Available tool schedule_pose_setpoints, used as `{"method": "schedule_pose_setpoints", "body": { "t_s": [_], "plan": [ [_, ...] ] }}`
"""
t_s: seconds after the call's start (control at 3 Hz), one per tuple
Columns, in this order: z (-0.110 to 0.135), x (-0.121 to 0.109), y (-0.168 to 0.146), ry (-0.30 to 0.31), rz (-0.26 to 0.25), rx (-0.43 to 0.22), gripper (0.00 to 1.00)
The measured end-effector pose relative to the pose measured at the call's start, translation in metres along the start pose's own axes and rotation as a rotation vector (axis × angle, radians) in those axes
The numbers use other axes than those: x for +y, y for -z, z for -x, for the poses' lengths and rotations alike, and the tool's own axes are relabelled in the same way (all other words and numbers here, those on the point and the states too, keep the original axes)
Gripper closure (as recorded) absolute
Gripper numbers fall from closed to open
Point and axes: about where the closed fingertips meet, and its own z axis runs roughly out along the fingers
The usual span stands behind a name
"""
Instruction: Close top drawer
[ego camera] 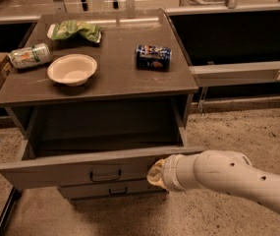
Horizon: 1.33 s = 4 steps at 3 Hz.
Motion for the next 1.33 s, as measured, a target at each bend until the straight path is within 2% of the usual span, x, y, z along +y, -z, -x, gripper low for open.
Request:
{"method": "schedule_pose_setpoints", "body": {
  "t_s": [0.33, 0.67, 1.0, 1.33],
  "plan": [
    [-0.015, -0.024, -0.017, 0.022, 0.000, -0.109, 1.00],
    [-0.030, -0.039, -0.044, 0.028, 0.042, -0.228, 0.77],
    [-0.036, -0.044, -0.048, 0.017, 0.040, -0.308, 0.54],
    [-0.037, -0.044, -0.050, 0.018, 0.041, -0.313, 0.23]
  ]
}}
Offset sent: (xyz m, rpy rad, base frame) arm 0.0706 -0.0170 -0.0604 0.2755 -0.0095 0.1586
